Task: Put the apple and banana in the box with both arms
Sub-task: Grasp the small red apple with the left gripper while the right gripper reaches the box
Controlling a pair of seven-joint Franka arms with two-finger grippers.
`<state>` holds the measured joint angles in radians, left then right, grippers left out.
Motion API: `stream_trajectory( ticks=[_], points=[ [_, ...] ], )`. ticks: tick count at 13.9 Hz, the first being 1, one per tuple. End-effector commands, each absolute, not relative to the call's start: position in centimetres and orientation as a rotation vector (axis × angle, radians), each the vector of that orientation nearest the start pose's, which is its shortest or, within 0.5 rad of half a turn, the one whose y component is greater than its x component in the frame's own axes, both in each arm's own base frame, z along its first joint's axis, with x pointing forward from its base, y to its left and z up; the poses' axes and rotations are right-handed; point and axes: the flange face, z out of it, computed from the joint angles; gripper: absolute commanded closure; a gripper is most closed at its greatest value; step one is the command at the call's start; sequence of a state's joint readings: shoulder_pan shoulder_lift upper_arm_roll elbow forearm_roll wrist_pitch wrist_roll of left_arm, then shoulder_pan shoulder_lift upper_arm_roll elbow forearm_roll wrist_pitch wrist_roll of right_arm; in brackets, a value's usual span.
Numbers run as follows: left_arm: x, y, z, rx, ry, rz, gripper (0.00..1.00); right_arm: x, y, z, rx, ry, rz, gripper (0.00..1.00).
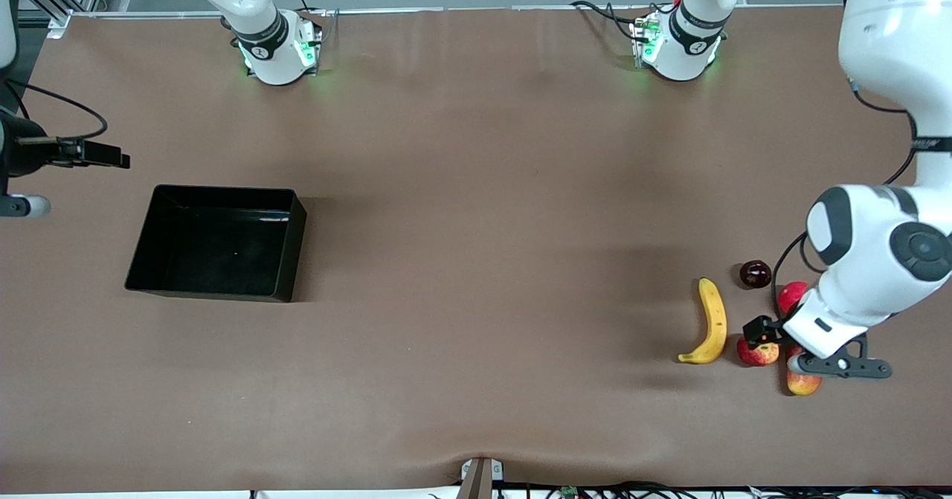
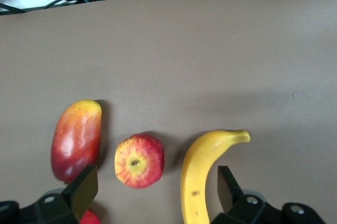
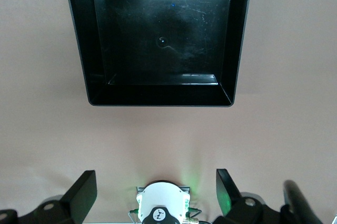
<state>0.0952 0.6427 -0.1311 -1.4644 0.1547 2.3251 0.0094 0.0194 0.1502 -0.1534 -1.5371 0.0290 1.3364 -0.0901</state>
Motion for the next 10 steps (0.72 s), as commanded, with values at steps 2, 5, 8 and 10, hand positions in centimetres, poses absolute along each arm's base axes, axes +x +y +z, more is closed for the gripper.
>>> stream_trajectory(
  ticks=[2,5,8,10],
  points=[
    [75.4,1.7,30.1,-3.027,0.199,-0.337,0.0,59.0,-7.9,45.9,-3.027,0.088,0.764,0.0],
    [75.6,2.0,27.9,-3.012,0.256,-0.335,0.0,59.6,-11.7,43.5,-3.032,0.069,0.751,0.0],
    [75.4,2.6,26.2,-3.013,0.25,-0.298,0.0,58.8,-13.9,36.8,-3.05,0.059,0.64,0.0],
    [75.3,2.9,25.6,-3.008,0.248,-0.284,0.0,58.6,-15.6,33.8,-3.102,-0.042,0.503,0.0]
  ],
)
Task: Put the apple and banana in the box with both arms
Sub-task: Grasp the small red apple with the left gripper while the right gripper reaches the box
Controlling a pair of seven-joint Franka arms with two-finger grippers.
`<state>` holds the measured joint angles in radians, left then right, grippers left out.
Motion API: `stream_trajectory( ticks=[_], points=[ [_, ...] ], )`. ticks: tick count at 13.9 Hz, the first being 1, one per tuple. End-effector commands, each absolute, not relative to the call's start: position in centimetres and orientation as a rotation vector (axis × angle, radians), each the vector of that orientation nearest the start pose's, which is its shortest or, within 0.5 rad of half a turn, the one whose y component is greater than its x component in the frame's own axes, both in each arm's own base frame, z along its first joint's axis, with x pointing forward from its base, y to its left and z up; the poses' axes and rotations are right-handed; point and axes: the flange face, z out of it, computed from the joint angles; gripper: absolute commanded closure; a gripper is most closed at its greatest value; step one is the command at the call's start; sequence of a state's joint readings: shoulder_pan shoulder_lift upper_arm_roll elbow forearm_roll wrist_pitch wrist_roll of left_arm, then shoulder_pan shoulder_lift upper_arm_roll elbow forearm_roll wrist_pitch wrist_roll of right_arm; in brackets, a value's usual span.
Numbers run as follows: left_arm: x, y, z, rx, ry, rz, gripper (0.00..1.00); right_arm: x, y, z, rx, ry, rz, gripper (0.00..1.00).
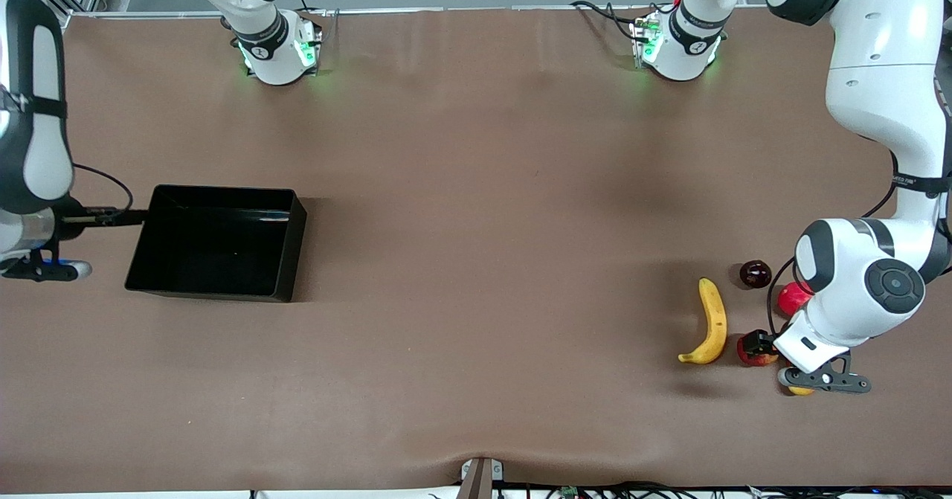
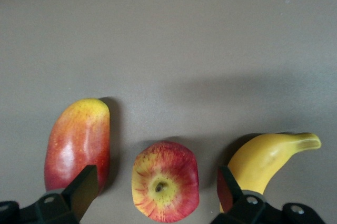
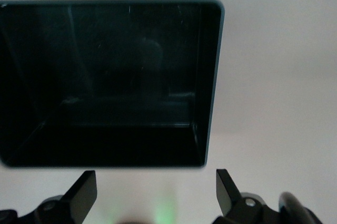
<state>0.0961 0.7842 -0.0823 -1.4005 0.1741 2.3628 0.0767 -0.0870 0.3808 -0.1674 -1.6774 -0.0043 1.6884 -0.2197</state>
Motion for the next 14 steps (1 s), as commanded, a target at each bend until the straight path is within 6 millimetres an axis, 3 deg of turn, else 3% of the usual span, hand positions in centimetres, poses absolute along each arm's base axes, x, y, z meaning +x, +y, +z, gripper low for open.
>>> stream_trajectory(
  ticks=[1,5,6,7,8,9,10,14],
  points=[
    [75.3,2.9,25.5,-3.012,0.239,-0.28,0.0,58.4,-17.6,32.5,-3.118,-0.08,0.438,0.0],
    [74.9,2.9,24.7,-3.021,0.22,-0.25,0.0,57.8,-20.7,27.5,-3.119,-0.158,0.396,0.0],
    [74.8,2.9,24.5,-3.019,0.223,-0.242,0.0,57.4,-20.7,26.4,-3.118,-0.178,0.384,0.08],
    [74.7,3.0,24.0,-3.022,0.221,-0.226,0.0,56.7,-20.6,25.2,-3.119,-0.179,0.376,0.39],
    [74.6,2.9,23.6,-3.025,0.218,-0.218,0.0,56.3,-20.3,24.5,-3.114,-0.185,0.383,0.75],
    [74.5,2.9,23.1,-3.028,0.212,-0.206,0.0,56.2,-20.2,24.5,-3.113,-0.184,0.385,0.96],
    [74.5,2.9,22.9,-3.028,0.21,-0.204,0.0,56.1,-20.1,24.5,-3.108,-0.182,0.395,1.0],
    [74.2,3.1,22.3,-3.029,0.209,-0.185,0.0,55.9,-19.6,25.0,-3.078,-0.179,0.446,1.0]
  ],
)
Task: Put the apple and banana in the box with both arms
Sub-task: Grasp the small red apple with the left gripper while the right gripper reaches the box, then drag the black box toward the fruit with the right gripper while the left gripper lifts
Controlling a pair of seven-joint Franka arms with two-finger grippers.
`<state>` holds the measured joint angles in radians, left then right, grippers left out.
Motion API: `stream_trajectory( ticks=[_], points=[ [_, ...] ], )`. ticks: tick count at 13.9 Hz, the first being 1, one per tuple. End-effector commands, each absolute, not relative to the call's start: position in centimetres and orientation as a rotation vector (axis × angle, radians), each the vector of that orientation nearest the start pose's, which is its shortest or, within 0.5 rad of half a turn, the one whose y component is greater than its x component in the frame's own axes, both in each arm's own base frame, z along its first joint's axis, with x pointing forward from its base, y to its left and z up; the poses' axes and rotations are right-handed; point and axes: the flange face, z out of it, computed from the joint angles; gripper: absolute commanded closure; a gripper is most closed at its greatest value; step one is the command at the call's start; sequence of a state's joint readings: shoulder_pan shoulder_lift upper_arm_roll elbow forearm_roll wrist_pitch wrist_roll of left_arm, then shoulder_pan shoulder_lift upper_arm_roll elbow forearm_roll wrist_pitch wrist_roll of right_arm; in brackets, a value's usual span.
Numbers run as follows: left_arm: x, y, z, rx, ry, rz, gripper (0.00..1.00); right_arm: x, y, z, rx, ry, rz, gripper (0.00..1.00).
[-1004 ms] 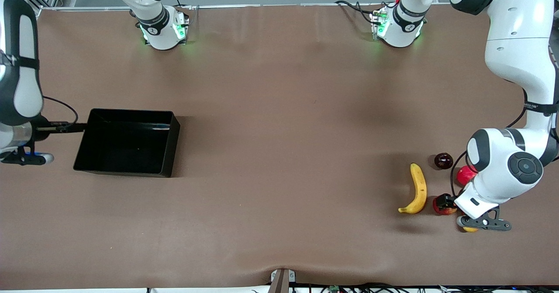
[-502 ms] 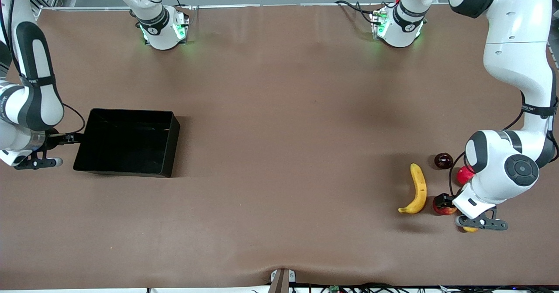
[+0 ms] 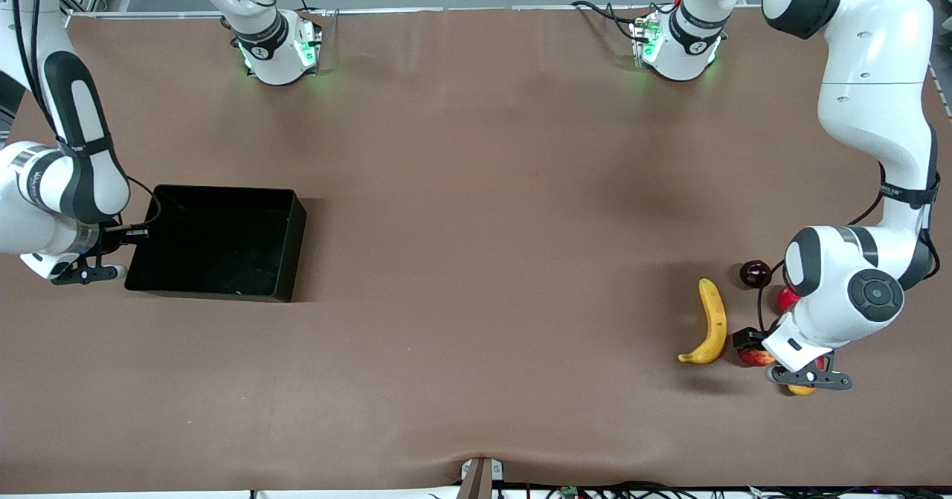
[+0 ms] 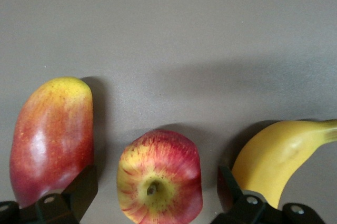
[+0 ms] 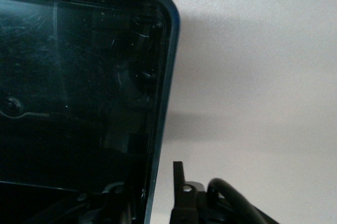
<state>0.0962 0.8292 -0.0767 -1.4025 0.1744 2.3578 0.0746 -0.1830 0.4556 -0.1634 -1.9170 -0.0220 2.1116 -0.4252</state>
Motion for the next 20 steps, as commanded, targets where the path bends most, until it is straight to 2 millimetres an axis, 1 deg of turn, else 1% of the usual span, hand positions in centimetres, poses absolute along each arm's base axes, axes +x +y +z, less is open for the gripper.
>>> stream_trajectory(
  ticks=[1,2,3,4,5,6,7,8,9,10,11,12,14,15,16,18,19,20],
  points=[
    [74.1,3.4,22.0,-3.032,0.204,-0.178,0.0,56.0,-19.2,25.6,-3.074,-0.184,0.454,1.0],
    [74.1,3.4,22.0,-3.032,0.204,-0.176,0.0,56.2,-18.7,26.4,-3.066,-0.194,0.47,1.0],
    [74.1,3.4,22.0,-3.032,0.204,-0.176,0.1,56.4,-18.1,27.3,-3.056,-0.198,0.498,1.0],
    [74.0,3.3,21.9,-3.033,0.205,-0.172,0.29,56.7,-17.6,28.7,-3.038,-0.201,0.537,1.0],
    [74.1,3.1,21.9,-3.033,0.207,-0.172,0.46,57.3,-16.8,30.3,-3.02,-0.216,0.574,1.0],
    [74.1,3.1,21.9,-3.032,0.209,-0.172,0.6,57.5,-16.0,31.5,-2.991,-0.216,0.605,1.0],
    [74.1,3.1,22.0,-3.032,0.209,-0.174,0.69,57.7,-15.2,32.8,-2.947,-0.202,0.618,1.0],
    [74.1,3.0,22.0,-3.027,0.225,-0.171,0.78,57.7,-14.3,33.5,-2.907,-0.19,0.634,1.0],
    [74.0,2.9,22.1,-3.026,0.228,-0.162,0.9,57.6,-13.2,34.2,-2.879,-0.142,0.652,1.0],
    [74.0,2.9,22.7,-3.023,0.232,-0.154,1.0,57.6,-11.3,35.0,-2.872,-0.087,0.673,1.0],
    [74.1,2.9,23.3,-3.021,0.234,-0.151,1.0,57.6,-8.7,35.6,-2.876,-0.027,0.703,1.0],
    [74.1,2.9,23.9,-3.019,0.237,-0.146,1.0,57.7,-5.6,35.9,-2.884,0.019,0.732,1.0],
    [74.1,2.3,25.7,-3.015,0.245,-0.138,1.0,57.8,1.4,36.3,-2.913,0.166,0.771,1.0],
    [73.9,1.5,27.7,-3.01,0.251,-0.127,1.0,57.8,4.8,36.3,-2.912,0.223,0.772,1.0],
    [73.7,0.8,29.3,-3.004,0.26,-0.122,1.0,57.7,8.0,36.1,-2.91,0.234,0.775,1.0],
    [73.3,0.3,33.5,-2.998,0.26,-0.136,1.0,57.2,15.2,36.0,-2.961,0.16,0.705,1.0],
    [73.0,-0.5,35.2,-2.994,0.266,-0.133,1.0,57.0,18.4,36.0,-2.951,0.16,0.662,1.0],
    [72.7,-1.8,36.7,-2.991,0.285,-0.13,1.0,57.1,20.6,35.7,-2.907,0.226,0.619,1.0]
  ],
)
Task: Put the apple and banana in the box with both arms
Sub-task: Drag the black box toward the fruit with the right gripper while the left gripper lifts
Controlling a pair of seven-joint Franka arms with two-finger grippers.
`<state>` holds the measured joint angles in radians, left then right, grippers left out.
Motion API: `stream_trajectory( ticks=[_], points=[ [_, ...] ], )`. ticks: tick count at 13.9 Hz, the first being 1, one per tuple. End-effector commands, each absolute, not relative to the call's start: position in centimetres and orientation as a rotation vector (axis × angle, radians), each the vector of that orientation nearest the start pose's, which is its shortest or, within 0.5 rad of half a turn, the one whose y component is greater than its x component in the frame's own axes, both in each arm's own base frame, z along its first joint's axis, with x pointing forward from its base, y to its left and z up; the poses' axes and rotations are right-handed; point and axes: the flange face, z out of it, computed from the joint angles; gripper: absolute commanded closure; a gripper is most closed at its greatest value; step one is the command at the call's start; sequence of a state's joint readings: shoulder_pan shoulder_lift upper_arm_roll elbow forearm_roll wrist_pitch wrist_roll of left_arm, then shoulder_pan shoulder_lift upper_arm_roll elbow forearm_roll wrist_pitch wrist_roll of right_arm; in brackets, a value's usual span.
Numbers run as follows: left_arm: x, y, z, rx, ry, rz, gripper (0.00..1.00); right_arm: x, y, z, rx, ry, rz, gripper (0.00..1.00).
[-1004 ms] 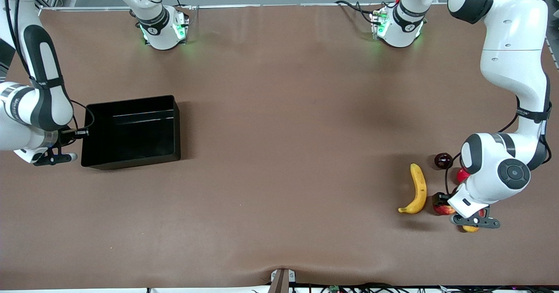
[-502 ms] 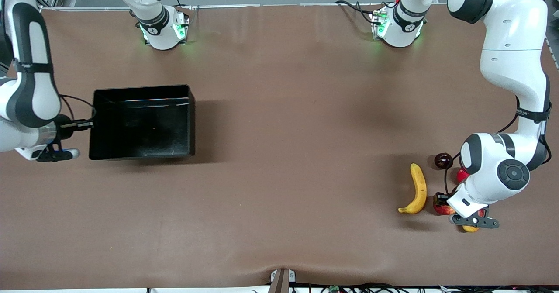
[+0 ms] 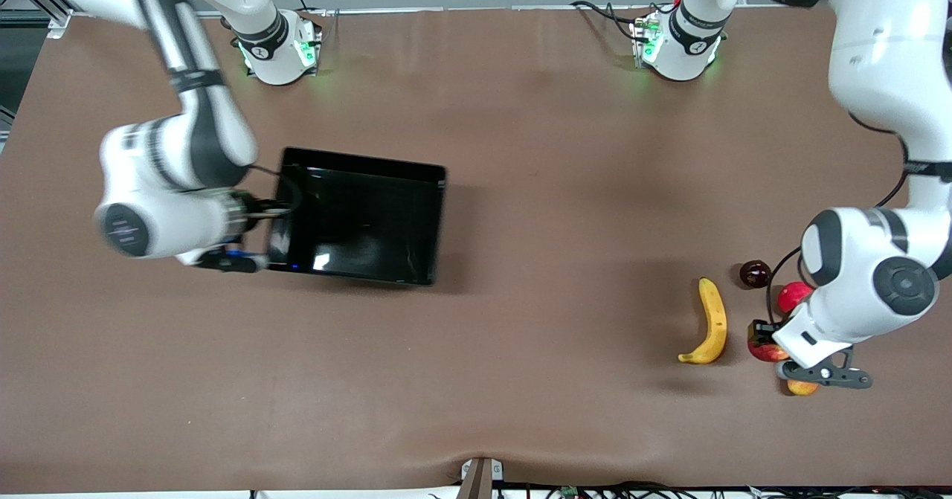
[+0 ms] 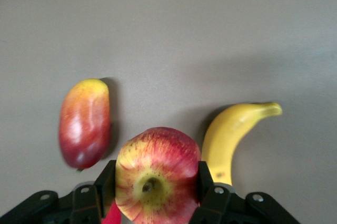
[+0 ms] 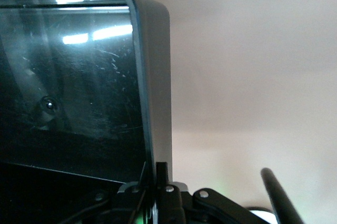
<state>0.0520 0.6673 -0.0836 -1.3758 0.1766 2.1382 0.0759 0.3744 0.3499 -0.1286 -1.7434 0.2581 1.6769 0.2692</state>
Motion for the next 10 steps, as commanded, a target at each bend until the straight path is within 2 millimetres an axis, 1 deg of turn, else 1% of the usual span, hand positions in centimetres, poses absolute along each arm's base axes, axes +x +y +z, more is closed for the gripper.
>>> stream_trajectory(
  ticks=[1,2,3,5,6,9,10],
  points=[
    [72.1,-3.3,38.0,-3.0,0.292,-0.11,1.0,56.9,23.2,35.2,-2.887,0.269,0.585,1.0],
    [71.6,-4.8,38.8,-3.004,0.269,-0.086,1.0,56.3,26.2,34.6,-2.896,0.255,0.542,1.0],
    [71.0,-6.7,39.5,-3.008,0.239,-0.063,1.0,56.1,28.3,34.0,-2.904,0.255,0.493,1.0],
    [69.5,-10.9,39.3,-3.013,0.19,0.021,1.0,55.5,31.5,32.3,-2.911,0.231,0.436,1.0],
    [69.0,-12.8,39.2,-3.01,0.156,0.031,1.0,55.0,33.2,31.1,-2.913,0.212,0.421,1.0],
    [67.3,-18.6,38.2,-3.007,-0.04,0.035,1.0,53.9,37.3,28.0,-2.867,0.215,0.391,1.0],
    [66.6,-21.1,37.9,-3.008,-0.076,0.036,1.0,53.7,38.1,27.2,-2.85,0.227,0.39,1.0]
  ],
)
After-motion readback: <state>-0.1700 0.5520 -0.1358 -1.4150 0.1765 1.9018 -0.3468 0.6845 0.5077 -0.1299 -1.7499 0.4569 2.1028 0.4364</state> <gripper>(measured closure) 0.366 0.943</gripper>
